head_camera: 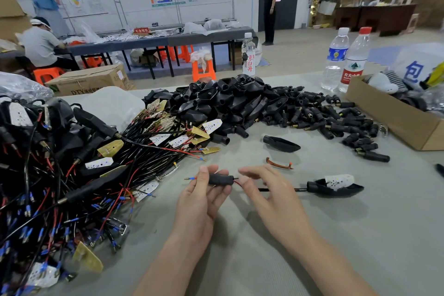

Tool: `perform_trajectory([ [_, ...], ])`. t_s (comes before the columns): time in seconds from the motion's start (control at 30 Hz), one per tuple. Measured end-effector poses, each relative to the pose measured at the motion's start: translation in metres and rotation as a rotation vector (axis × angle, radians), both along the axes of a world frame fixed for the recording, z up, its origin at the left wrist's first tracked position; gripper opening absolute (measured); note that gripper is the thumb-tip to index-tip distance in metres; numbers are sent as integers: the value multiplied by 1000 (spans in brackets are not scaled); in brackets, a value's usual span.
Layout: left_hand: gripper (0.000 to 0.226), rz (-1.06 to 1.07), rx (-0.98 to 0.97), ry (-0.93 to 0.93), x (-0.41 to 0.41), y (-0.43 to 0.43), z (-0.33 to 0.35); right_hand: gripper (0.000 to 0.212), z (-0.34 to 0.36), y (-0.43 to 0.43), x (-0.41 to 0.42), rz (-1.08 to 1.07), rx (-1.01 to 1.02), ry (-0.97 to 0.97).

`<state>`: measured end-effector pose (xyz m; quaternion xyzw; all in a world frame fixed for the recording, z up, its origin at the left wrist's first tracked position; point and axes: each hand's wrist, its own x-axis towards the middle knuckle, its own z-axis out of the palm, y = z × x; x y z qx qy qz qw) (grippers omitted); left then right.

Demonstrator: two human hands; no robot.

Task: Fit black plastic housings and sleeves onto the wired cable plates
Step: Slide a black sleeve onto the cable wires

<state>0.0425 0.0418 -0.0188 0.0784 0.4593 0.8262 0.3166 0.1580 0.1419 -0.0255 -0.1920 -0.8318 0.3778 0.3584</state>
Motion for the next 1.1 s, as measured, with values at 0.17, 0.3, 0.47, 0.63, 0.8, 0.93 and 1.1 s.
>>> perform_trajectory([
  [0.17, 26, -6, 8, -42, 0, -1, 2, 29, -2, -4, 1, 31, -11, -75],
  [0.3, 27, -23, 13, -46, 4, 1, 3, 35, -5, -5, 0, -99, 167, -115],
  [0.47, 28, -46, -1, -16, 6, 2, 2, 44, -6, -1, -2, 44, 214, -190],
  [0.63, 29, 4, -1, -43, 1, 0, 4, 50, -8, 0, -2, 130, 94, -205],
  [0.8, 28, -11, -13, -32, 0, 1, 2, 32, 0, -4, -3, 98, 168, -214],
  [0.93, 29, -17, -16, 0, 2, 2, 0, 30, -7, -1, -2, 136, 181, -264],
  [1.1, 27, 37, -9, 22, -3, 0, 1, 13, -11, 4, -4, 93, -82, -63],
])
